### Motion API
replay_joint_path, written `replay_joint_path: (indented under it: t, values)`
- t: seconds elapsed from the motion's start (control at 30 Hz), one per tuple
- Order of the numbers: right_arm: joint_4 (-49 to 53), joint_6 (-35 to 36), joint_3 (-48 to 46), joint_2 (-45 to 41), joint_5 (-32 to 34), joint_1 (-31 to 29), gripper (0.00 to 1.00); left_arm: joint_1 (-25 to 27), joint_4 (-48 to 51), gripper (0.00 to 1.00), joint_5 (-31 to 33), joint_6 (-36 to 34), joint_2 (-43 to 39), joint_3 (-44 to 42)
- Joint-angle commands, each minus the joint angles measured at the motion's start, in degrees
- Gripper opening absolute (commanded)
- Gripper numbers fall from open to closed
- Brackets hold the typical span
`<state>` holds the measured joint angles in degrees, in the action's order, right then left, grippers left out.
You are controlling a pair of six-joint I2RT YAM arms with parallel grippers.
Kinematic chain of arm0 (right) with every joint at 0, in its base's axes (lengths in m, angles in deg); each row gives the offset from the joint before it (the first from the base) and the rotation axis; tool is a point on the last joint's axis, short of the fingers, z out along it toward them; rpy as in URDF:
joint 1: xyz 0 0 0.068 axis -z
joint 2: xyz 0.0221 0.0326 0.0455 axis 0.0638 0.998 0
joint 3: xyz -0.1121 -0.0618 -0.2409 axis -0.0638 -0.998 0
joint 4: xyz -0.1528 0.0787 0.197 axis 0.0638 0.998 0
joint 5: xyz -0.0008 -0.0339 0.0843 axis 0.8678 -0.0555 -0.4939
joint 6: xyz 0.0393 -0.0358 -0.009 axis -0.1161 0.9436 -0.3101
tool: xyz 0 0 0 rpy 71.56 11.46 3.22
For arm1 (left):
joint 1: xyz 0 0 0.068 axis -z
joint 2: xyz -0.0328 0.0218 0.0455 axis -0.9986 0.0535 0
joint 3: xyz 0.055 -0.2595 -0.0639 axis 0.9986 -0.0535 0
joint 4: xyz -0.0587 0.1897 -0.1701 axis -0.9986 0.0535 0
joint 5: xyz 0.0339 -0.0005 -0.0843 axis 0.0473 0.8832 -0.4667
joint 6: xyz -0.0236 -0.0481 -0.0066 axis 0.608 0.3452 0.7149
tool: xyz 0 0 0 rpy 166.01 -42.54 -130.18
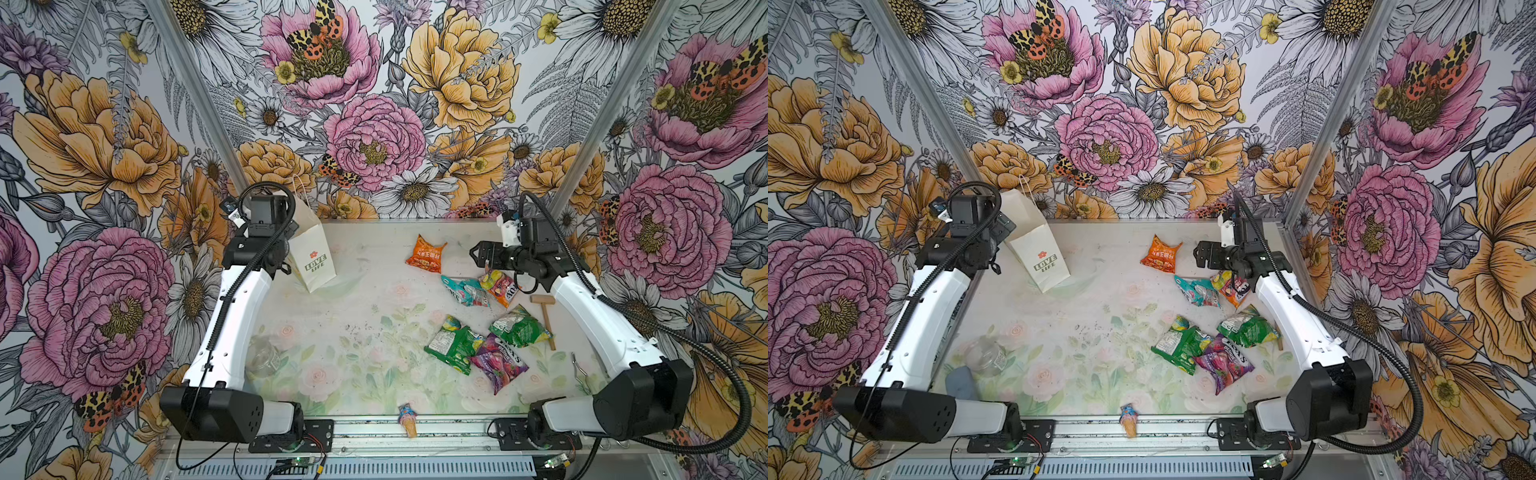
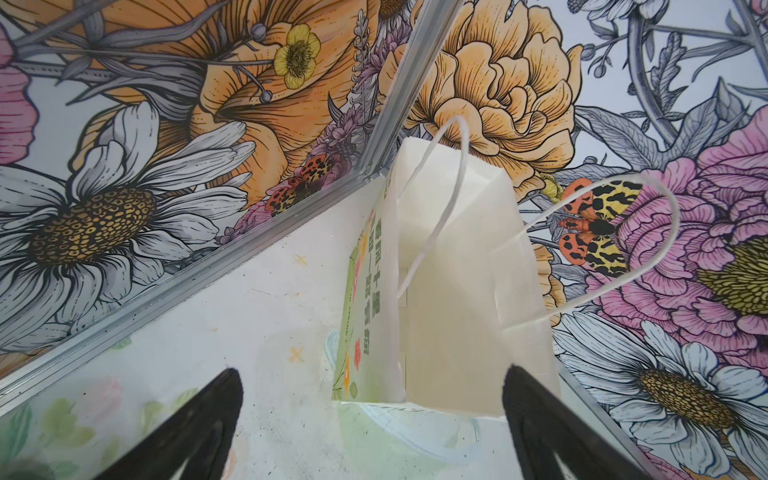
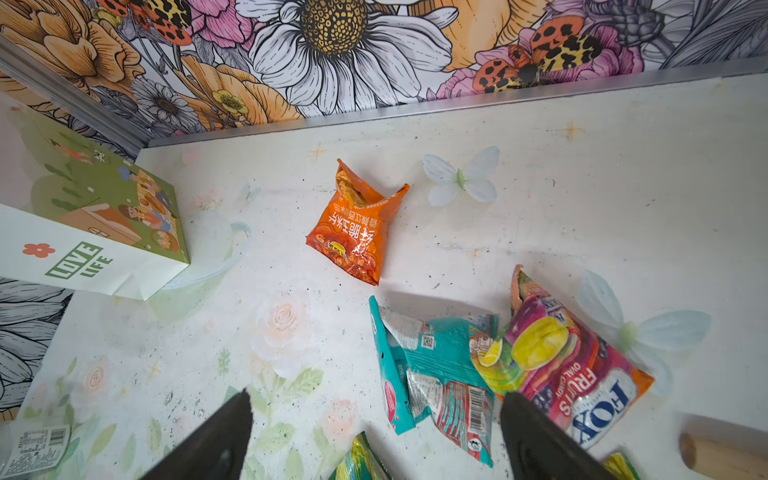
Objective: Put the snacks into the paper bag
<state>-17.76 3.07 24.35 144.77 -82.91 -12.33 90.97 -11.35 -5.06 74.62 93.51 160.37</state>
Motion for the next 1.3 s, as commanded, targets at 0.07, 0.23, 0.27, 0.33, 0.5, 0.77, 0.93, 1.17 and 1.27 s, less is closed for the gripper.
replay_joint_path:
  t: [0.07,0.23,0.27,0.33,0.5,0.77,0.93,1.17,1.27]
  values:
    - [-0.1,1.9,-0.5,1.8,-0.7,-0.1,0.96,1.8,1.9,0.99,2.8,3.0,4.1,4.6]
    - [-0.1,2.9,0.0,3.2,-1.0,0.1,0.95,2.6,3.1,0.99,5.4,3.0,7.6,8.3]
    - [-0.1,2.9,-0.1,3.5,-1.1,0.1,0.95,2.6,3.2,0.99,5.8,3.0,8.3,8.6]
    - [-0.1,2.9,0.0,3.9,-1.3,0.2,0.95,2.6,3.3,0.99,6.3,3.0,9.3,9.2]
    - [-0.1,3.0,0.5,4.9,-1.6,0.2,0.95,1.5,3.2,0.99,5.5,3.0,11.7,10.1]
    - [-0.1,2.2,-0.2,4.9,-2.0,0.2,0.95,-2.1,3.3,0.99,2.4,1.5,14.1,10.8]
    - [-0.1,1.2,0.2,5.5,-2.0,0.1,0.95,-2.5,3.3,0.99,2.0,0.3,15.4,11.5]
    - [-0.1,0.8,-0.2,5.5,-2.0,0.1,0.94,-2.6,3.2,0.99,1.3,0.0,17.9,12.6]
    - [-0.1,1.0,-0.2,5.7,-2.0,0.1,0.94,-2.6,3.2,0.99,0.9,-0.3,19.5,13.7]
